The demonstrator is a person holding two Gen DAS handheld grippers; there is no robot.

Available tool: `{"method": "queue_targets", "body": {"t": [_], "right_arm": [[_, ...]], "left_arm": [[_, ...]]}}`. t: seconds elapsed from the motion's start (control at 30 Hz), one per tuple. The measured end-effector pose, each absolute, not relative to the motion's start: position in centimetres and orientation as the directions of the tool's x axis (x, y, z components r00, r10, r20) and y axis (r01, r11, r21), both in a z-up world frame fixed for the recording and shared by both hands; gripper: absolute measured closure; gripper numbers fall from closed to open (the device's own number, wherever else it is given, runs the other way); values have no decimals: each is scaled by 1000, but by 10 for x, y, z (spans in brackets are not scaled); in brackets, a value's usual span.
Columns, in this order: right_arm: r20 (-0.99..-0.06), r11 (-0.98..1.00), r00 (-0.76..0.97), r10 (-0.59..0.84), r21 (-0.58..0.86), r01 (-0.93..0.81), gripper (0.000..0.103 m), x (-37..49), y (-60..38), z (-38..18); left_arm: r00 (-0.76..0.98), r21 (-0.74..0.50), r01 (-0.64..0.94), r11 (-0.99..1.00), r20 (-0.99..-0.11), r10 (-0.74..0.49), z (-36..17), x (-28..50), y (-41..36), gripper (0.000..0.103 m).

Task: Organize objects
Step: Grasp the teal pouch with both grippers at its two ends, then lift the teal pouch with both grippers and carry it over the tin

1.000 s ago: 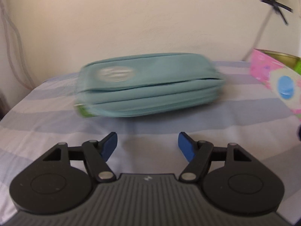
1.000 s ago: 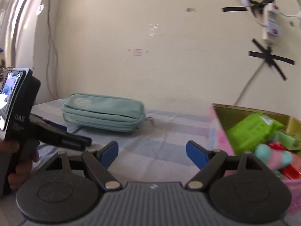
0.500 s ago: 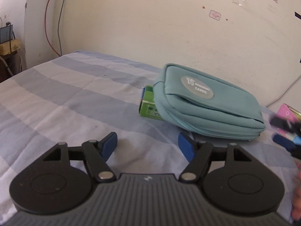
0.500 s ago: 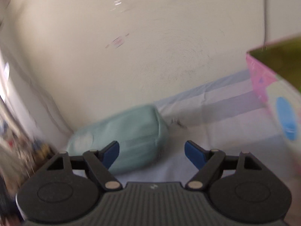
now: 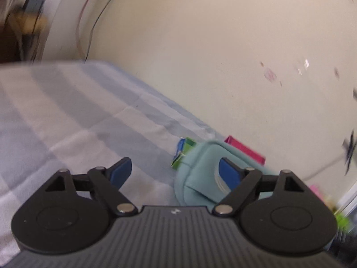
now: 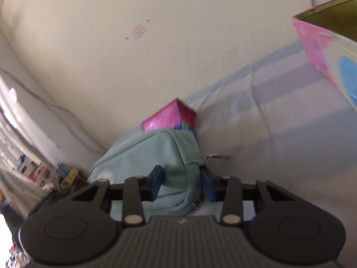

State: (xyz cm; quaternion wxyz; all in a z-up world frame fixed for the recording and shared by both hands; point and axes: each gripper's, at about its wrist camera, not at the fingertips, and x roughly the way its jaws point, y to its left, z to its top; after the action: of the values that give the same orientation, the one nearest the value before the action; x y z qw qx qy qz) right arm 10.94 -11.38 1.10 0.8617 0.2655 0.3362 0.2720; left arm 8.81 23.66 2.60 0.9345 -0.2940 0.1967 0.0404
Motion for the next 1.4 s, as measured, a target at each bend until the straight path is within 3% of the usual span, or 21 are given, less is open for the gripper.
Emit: {"method": "queue_targets", "body": {"t": [0.1, 0.2, 0.23, 0.27, 0.3, 0.33, 0.37, 0.5, 0.57, 0.63, 0.7, 0.73, 0.87, 1.0, 1.2, 1.4], "right_arm": [[-413, 667, 587, 697, 673, -319, 73, 79, -133, 10], [-390, 670, 594, 704, 642, -372, 68, 57, -145, 13], [-387, 685, 616, 686, 628, -369, 62, 55, -144, 16], [-386, 704, 642, 662, 615, -357, 42, 55, -143, 17], [-387, 719, 663, 641, 605, -342, 30, 57, -142, 21], [-387, 728, 677, 626, 600, -331, 28, 61, -140, 22], [-390, 732, 679, 621, 597, -327, 28, 65, -138, 23], [-464, 767, 663, 587, 580, -273, 31, 88, -124, 18], [-478, 776, 653, 587, 562, -286, 43, 94, -116, 15], [-485, 784, 653, 581, 549, -290, 45, 94, -113, 14], [-484, 780, 652, 584, 556, -287, 48, 94, -115, 13], [-483, 778, 651, 585, 560, -285, 49, 92, -117, 12], [-488, 779, 653, 579, 569, -265, 55, 87, -122, 11], [-493, 786, 649, 579, 550, -283, 55, 53, -138, 12], [-530, 836, 658, 535, 443, -323, 53, -16, -175, 22], [-493, 869, 736, 465, 412, -274, 52, -71, -228, 20]], "left_arm": [[916, -622, -149, 768, -380, -130, 20, 89, 247, 18], [904, -585, -109, 804, -394, -164, 20, 93, 233, 18], [903, -559, -99, 823, -398, -162, 21, 94, 225, 18], [904, -534, -92, 841, -399, -154, 22, 94, 220, 16], [905, -516, -88, 852, -399, -148, 22, 95, 215, 14], [905, -505, -89, 858, -402, -142, 22, 95, 213, 11], [903, -501, -98, 860, -407, -134, 21, 98, 211, 5], [889, -548, -140, 824, -436, -138, 13, 120, 217, 5], [890, -551, -146, 822, -435, -134, 11, 129, 214, 7], [890, -542, -114, 833, -427, -156, 11, 134, 207, 26], [895, -524, -52, 850, -401, -193, 13, 132, 199, 56], [898, -500, -23, 865, -391, -202, 15, 131, 194, 64], [898, -388, -8, 922, -408, -163, 20, 115, 174, 66], [859, -310, 14, 950, -483, -170, 16, 82, 156, 66], [849, -194, 92, 977, -497, -179, 19, 5, 118, 65], [854, -65, 188, 980, -482, -196, 14, -22, 51, 65]]}}
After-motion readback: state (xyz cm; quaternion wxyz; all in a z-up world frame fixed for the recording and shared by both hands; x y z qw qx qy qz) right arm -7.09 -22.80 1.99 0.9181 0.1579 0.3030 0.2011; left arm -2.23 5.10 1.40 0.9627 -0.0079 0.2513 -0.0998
